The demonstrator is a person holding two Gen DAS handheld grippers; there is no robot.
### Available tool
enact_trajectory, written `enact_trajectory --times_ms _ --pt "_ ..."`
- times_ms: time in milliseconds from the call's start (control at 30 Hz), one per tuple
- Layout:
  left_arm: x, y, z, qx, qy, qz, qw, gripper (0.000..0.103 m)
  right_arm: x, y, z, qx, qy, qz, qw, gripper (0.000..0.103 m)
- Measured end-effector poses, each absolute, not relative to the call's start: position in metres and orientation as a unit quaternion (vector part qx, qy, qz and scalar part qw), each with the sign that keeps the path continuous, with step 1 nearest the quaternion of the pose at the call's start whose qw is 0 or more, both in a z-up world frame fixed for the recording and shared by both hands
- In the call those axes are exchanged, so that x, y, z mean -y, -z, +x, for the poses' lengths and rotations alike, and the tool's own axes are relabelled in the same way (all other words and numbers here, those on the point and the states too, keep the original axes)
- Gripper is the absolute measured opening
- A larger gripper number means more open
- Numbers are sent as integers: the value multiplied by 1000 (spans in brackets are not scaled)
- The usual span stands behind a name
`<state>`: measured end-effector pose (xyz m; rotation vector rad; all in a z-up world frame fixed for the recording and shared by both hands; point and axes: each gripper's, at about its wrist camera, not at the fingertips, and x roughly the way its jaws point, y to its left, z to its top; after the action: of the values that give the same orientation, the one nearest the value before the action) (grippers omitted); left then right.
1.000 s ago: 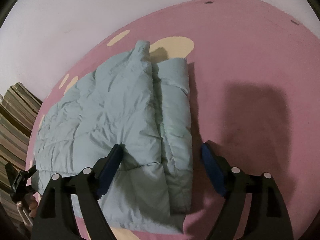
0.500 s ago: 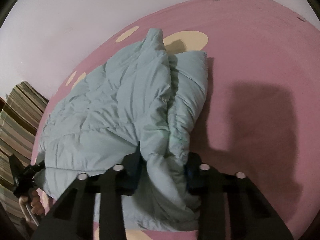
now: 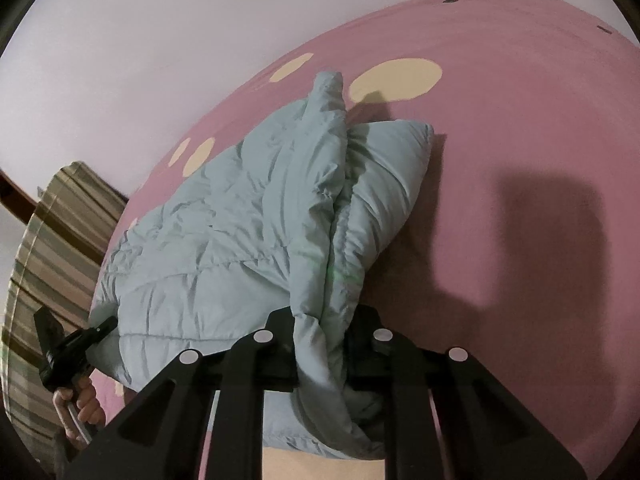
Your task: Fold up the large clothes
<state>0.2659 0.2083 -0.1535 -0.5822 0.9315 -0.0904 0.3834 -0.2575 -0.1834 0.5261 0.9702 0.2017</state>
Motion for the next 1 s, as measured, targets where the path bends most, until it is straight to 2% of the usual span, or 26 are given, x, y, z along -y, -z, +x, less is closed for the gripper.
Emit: enact_trajectory --times_ms 533,1000 --pt "-243 148 165 -442 9 -274 854 13 223 186 340 -468 -128 242 840 16" --pt "-257 143 139 -446 -3 -283 849 13 210 181 301 -482 -145 231 833 16"
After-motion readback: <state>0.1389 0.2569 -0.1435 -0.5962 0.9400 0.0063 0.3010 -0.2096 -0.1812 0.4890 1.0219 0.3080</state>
